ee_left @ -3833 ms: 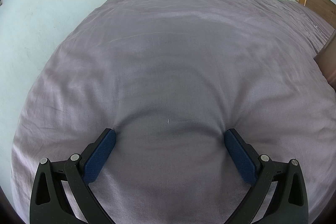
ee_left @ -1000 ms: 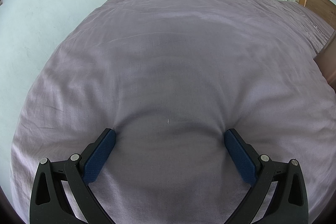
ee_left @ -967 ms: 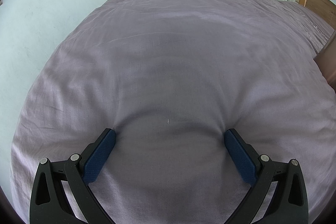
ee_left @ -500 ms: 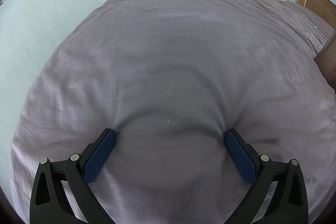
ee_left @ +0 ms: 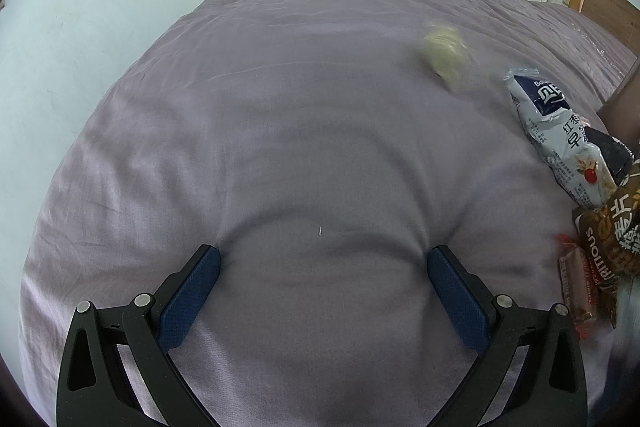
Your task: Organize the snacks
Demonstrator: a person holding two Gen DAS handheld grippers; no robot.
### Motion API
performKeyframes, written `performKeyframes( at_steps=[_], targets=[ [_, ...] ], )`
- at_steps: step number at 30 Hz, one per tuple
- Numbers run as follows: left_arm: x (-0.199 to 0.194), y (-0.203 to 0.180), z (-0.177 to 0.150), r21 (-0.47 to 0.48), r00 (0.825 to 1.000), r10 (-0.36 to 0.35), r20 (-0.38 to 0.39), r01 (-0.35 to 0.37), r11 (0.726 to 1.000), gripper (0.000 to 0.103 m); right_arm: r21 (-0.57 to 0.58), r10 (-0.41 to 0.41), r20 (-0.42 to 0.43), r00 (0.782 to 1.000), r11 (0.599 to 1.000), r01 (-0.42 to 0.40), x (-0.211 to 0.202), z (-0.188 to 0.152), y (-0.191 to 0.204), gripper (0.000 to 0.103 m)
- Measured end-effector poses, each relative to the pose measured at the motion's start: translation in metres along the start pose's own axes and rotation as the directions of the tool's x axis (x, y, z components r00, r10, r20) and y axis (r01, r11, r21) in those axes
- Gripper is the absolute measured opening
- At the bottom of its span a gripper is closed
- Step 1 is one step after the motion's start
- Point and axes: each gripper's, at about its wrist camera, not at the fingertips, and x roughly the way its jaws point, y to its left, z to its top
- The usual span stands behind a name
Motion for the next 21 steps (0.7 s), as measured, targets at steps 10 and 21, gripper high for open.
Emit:
performKeyframes(
  at_steps=[10, 21],
  targets=[
    [0.0028, -0.0031, 0.0024, 0.000, 1.000, -0.001, 0.001, 0.001, 1.000, 0.102, 0.001, 0.001, 0.001, 1.000, 1.000, -0.001, 0.0005, 0.0000, 0.0000, 0.103],
    [0.0026, -0.0028, 0.0022, 0.000, 1.000, -0.001, 0.000, 0.001, 1.000, 0.102, 0.000, 0.001, 0.000, 1.000, 1.000, -0.001, 0.0018, -0.0009, -0.0004, 0.103]
  ],
)
